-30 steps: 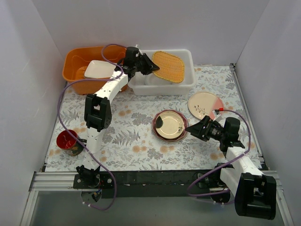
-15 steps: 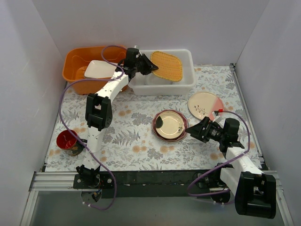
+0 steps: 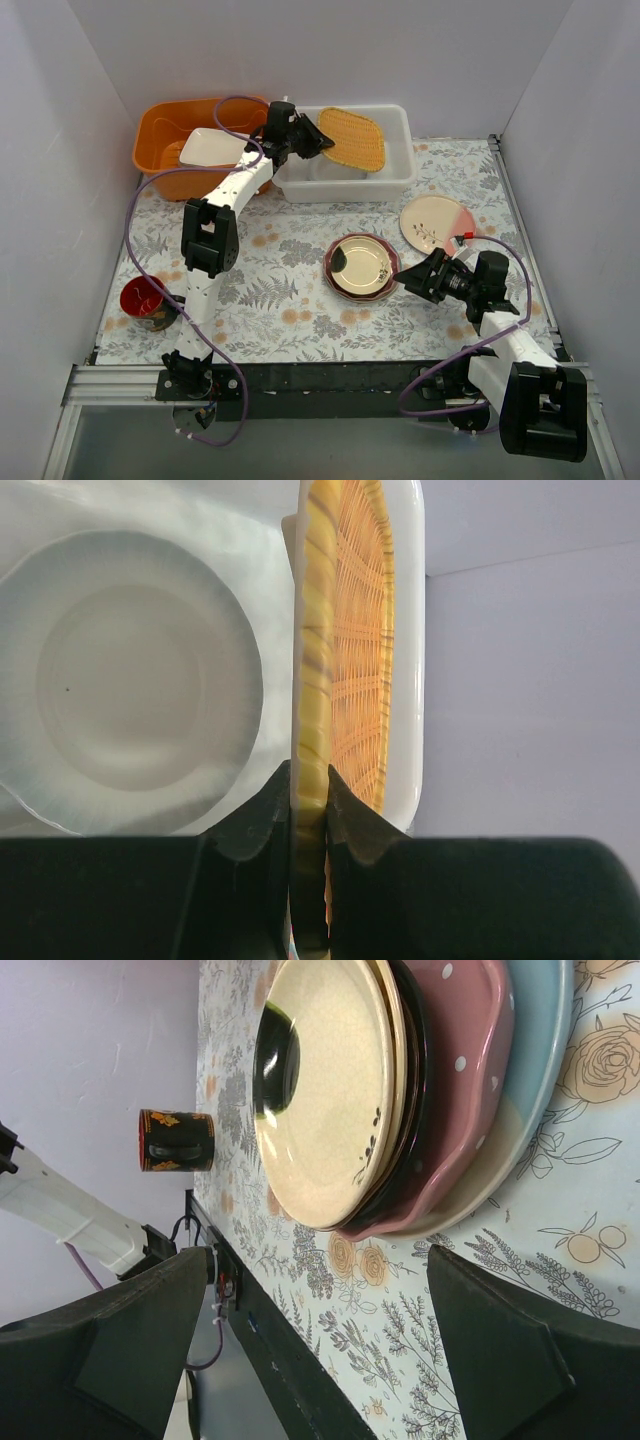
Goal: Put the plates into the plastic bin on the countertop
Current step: Place the plate in the plastic bin.
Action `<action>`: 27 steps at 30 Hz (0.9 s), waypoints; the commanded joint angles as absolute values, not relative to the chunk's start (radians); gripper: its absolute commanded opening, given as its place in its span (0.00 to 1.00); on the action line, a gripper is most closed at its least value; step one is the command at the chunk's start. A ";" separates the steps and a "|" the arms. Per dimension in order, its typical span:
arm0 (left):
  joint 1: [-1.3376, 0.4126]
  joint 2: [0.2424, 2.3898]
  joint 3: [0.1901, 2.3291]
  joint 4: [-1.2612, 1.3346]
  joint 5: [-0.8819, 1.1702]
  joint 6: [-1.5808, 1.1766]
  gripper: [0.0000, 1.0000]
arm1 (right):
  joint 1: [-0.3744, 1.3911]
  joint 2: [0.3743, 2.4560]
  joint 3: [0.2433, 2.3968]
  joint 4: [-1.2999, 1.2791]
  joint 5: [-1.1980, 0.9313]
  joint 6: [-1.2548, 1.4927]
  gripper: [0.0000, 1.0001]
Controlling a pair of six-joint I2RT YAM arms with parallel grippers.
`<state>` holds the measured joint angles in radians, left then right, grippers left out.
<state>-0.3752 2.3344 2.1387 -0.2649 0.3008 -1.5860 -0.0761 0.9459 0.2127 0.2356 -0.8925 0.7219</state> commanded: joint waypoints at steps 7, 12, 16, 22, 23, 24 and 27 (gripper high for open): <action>-0.373 2.344 2.203 -0.262 0.262 -1.548 0.00 | -0.069 0.965 0.198 0.281 -0.904 0.703 0.98; -0.387 2.356 2.203 -0.287 0.219 -1.516 0.00 | -0.071 0.974 0.195 0.288 -0.904 0.703 0.98; -0.394 2.372 2.206 -0.305 0.195 -1.513 0.00 | -0.071 0.976 0.195 0.288 -0.904 0.703 0.98; -0.405 2.393 2.215 -0.327 0.180 -1.497 0.00 | -0.071 0.979 0.192 0.288 -0.904 0.703 0.98; -0.406 2.395 2.215 -0.327 0.176 -1.494 0.00 | -0.071 0.979 0.190 0.288 -0.902 0.703 0.98; -0.407 2.396 2.214 -0.328 0.172 -1.491 0.00 | -0.071 0.979 0.190 0.290 -0.902 0.703 0.98; -0.410 2.398 2.214 -0.337 0.161 -1.483 0.00 | -0.071 0.980 0.190 0.290 -0.902 0.703 0.98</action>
